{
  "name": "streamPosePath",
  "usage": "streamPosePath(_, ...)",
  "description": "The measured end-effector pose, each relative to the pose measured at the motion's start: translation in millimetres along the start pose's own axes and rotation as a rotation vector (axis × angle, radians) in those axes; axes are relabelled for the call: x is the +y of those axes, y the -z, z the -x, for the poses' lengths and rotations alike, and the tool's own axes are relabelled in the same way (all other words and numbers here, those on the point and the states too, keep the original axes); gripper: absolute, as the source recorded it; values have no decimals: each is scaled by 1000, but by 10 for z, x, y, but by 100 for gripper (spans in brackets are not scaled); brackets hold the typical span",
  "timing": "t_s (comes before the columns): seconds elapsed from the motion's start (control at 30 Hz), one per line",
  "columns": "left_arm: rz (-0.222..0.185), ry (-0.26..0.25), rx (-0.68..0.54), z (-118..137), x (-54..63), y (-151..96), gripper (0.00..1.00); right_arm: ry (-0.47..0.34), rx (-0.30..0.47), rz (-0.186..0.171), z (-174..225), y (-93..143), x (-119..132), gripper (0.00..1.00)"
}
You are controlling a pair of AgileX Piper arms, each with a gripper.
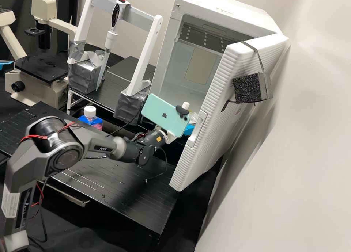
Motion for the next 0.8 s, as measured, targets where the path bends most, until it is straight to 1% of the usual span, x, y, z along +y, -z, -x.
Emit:
streamPosePath(0.03,0,0,0,0,0,0,100,0,5,-4,82,-27,-14,0)
streamPosePath(0.17,0,0,0,0,0,0,100,7,43,6,354,-66,-72,0)
streamPosePath(0.27,0,0,0,0,0,0,100,14,53,5,528,-119,-126,0)
streamPosePath(0.37,0,0,0,0,0,0,100,36,69,4,715,-143,-214,0)
streamPosePath(0.4,0,0,0,0,0,0,100,48,81,1,801,-147,-267,0)
streamPosePath(0.47,0,0,0,0,0,0,100,76,106,6,913,-129,-344,0)
streamPosePath(0.6,0,0,0,0,0,0,100,135,166,2,1126,-9,-510,0)
streamPosePath(0.7,0,0,0,0,0,0,100,187,245,5,1257,166,-654,0)
streamPosePath(0.8,0,0,0,0,0,0,100,247,313,18,1370,335,-782,0)
